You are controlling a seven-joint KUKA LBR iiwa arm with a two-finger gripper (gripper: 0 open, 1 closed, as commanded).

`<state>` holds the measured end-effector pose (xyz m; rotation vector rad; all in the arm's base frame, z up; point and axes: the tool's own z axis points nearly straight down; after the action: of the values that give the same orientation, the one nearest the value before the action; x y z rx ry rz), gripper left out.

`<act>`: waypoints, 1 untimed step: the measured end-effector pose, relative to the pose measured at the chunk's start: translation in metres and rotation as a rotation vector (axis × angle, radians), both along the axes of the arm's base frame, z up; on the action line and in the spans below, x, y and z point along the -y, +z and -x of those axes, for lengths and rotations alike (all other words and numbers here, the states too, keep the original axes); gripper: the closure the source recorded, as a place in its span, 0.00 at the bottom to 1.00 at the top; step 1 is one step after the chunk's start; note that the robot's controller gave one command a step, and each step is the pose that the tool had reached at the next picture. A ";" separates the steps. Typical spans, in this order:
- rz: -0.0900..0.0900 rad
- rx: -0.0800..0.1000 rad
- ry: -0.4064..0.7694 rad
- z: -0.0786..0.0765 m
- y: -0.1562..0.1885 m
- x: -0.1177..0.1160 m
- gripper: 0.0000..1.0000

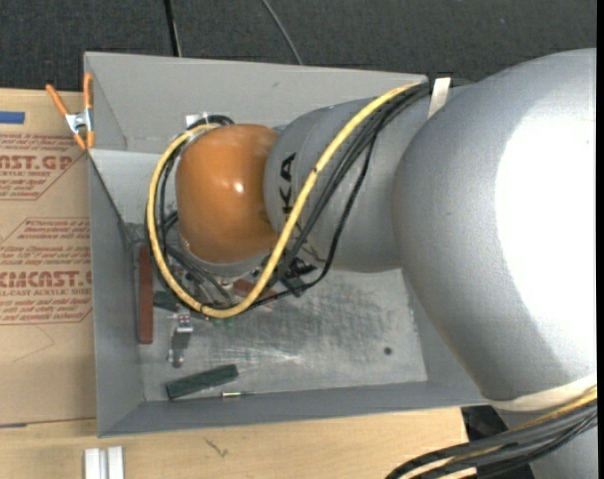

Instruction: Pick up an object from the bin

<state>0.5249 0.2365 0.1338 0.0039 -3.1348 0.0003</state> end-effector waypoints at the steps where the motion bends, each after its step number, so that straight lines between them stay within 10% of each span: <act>1: -0.002 0.007 -0.002 -0.002 0.004 0.001 0.00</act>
Offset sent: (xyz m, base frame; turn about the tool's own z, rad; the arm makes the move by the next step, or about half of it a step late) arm 0.0425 -0.0306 -0.0336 -0.0770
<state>0.5273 0.2357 0.1377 0.0007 -3.1416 -0.0023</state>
